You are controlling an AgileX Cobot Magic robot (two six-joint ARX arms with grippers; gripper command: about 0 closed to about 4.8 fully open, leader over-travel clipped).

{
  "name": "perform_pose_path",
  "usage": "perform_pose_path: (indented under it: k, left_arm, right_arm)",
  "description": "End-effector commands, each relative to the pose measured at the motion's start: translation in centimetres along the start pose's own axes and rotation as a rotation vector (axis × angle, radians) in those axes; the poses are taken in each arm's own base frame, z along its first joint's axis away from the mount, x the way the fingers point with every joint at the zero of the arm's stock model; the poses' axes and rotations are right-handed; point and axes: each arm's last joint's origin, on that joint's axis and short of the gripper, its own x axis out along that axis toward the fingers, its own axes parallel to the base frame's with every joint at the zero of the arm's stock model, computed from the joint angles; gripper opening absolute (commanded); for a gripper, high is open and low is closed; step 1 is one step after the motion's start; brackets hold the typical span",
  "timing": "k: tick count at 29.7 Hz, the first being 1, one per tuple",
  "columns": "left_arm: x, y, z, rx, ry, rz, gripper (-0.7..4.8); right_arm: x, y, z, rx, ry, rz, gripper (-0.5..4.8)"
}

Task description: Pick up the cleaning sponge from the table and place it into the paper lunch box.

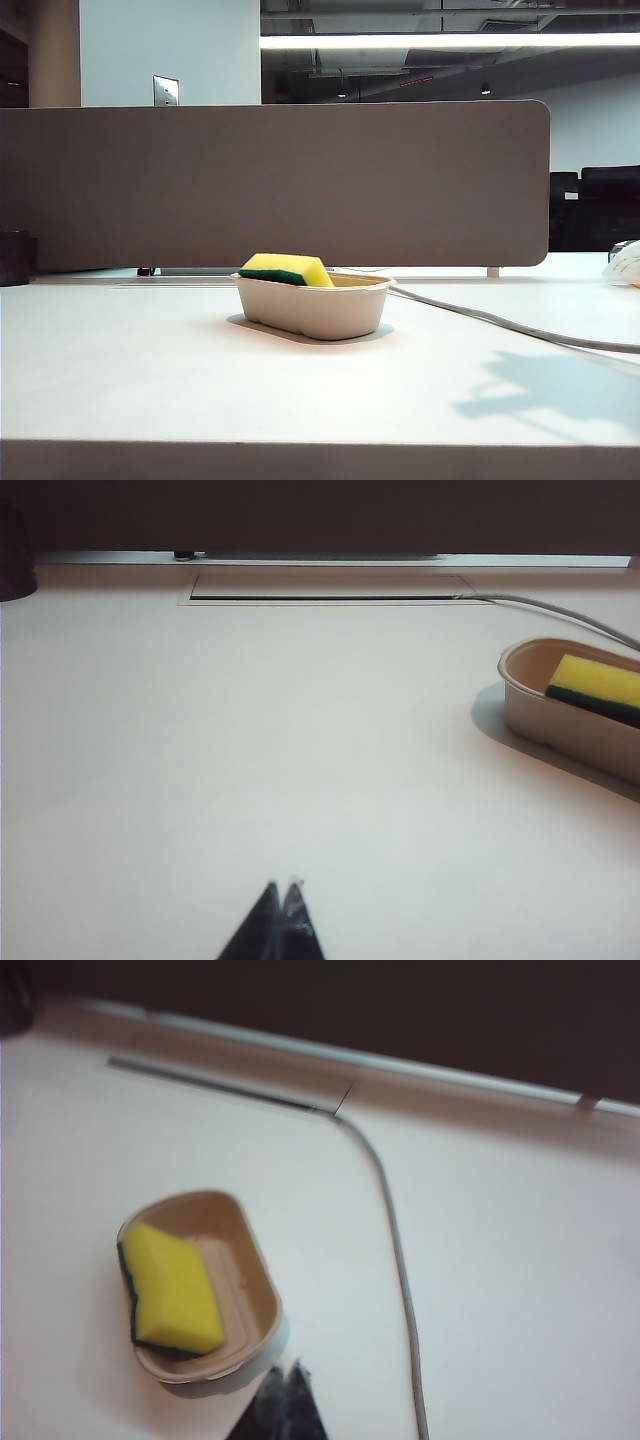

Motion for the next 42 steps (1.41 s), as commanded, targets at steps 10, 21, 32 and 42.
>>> perform_pose_path:
  k: [10,21,32,42]
  left_arm:
    - [0.0,0.0,0.1,0.001,-0.007,0.0,-0.05]
    - [0.0,0.0,0.1,0.001,-0.007,0.0,-0.05]
    - [0.0,0.0,0.1,0.001,-0.007,0.0,-0.05]
    - [0.0,0.0,0.1,0.001,-0.006,0.001,-0.05]
  right_arm:
    - [-1.6,-1.5,-2.7,0.023,-0.056,-0.119,-0.04]
    - [-1.6,-1.5,-3.0,0.012,-0.034,-0.113,-0.04]
    - [-1.6,-5.6,-6.3,0.083,-0.151,-0.273,-0.04]
    - [-1.9,-10.0,-16.0,0.164,-0.369,-0.413,-0.04]
